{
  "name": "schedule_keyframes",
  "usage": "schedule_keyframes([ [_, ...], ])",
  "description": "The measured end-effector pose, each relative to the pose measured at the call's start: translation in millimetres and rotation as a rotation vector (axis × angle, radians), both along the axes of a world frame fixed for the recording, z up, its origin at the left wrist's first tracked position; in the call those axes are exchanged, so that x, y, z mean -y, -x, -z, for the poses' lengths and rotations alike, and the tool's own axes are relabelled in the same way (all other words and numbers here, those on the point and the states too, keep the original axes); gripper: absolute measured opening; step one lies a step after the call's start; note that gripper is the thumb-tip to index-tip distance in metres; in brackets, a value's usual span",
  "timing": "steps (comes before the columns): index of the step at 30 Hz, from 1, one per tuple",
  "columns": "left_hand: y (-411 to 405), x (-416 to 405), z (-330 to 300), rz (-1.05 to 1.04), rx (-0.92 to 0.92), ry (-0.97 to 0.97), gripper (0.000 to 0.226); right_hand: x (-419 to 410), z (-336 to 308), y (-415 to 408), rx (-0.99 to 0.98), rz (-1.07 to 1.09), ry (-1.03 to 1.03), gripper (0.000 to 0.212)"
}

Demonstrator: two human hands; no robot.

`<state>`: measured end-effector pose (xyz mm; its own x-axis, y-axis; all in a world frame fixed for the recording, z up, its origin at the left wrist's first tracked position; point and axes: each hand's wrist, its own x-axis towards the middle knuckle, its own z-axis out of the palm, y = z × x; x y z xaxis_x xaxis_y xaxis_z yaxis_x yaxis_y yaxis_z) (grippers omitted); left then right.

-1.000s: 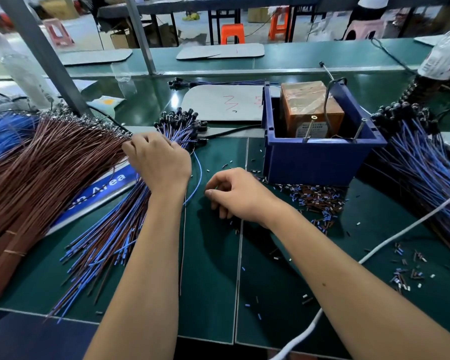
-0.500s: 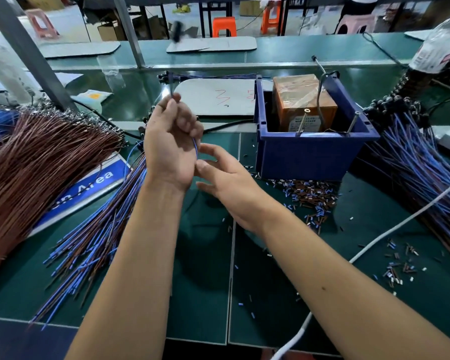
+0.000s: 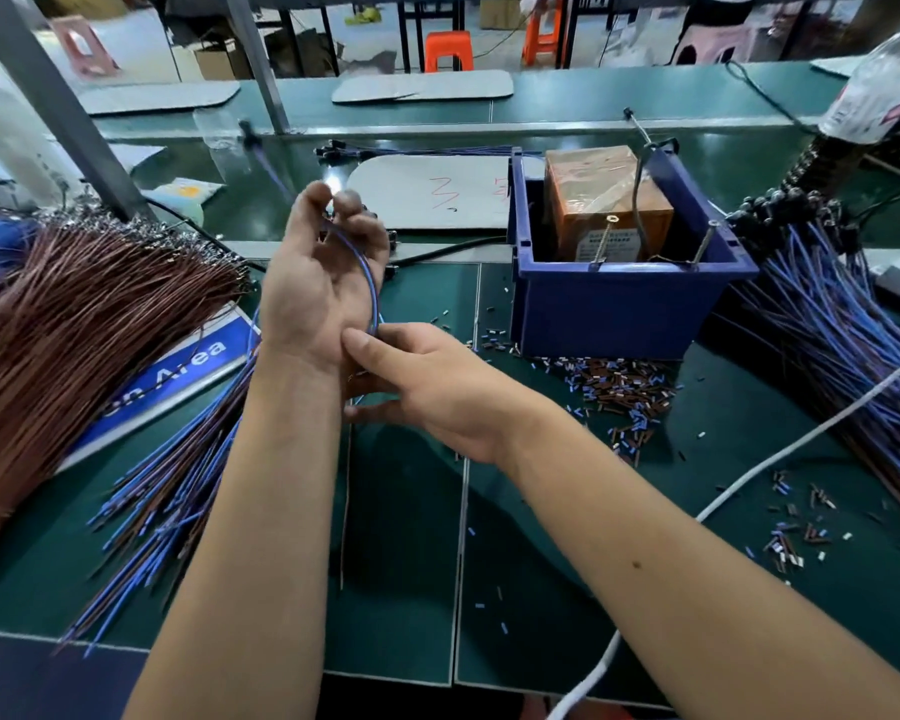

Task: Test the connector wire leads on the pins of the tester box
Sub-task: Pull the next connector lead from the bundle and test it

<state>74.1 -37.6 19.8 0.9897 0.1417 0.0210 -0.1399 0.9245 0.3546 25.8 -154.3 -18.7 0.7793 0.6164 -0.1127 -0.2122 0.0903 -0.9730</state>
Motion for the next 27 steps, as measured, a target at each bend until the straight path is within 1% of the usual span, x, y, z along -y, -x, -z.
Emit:
schedule_keyframes([
  [3,2,-1,-2,0.002,-0.02,-0.169,0.027,2,7,1,-0.014,0.003,0.015,0.027],
  [6,3,-7,-2,-0.02,-0.042,-0.205,0.023,10,6,-3,0.034,0.084,0.036,0.03],
  [8,4,-13,-2,-0.011,-0.042,-0.142,0.022,19,-2,-7,0.06,0.168,0.012,0.033],
  [11,4,-23,0,0.085,0.064,0.08,0.029,38,-19,-12,0.11,0.23,-0.048,0.033],
  [13,5,-27,3,0.116,0.126,0.193,0.031,56,-28,-14,0.244,0.227,0.029,0.03],
  [14,5,-28,5,0.106,0.144,0.21,0.033,66,-31,-14,0.321,0.225,0.095,0.028],
  [16,6,-30,8,0.071,0.165,0.164,0.038,89,-34,-13,0.484,0.235,0.26,0.023],
  [18,9,-28,8,0.008,0.167,0.038,0.04,116,-31,-10,0.635,0.245,0.459,0.016],
  [20,10,-24,6,-0.08,0.151,-0.138,0.044,143,-25,-7,0.71,0.273,0.619,0.015],
  [23,11,-4,5,-0.193,0.136,-0.456,0.05,176,-9,-5,0.82,0.464,0.768,0.016],
  [25,12,14,8,-0.241,0.17,-0.725,0.052,187,1,-5,0.879,0.598,0.759,0.015],
  [27,14,40,18,-0.26,0.246,-1.031,0.05,192,10,-6,0.87,0.669,0.634,0.016],
])
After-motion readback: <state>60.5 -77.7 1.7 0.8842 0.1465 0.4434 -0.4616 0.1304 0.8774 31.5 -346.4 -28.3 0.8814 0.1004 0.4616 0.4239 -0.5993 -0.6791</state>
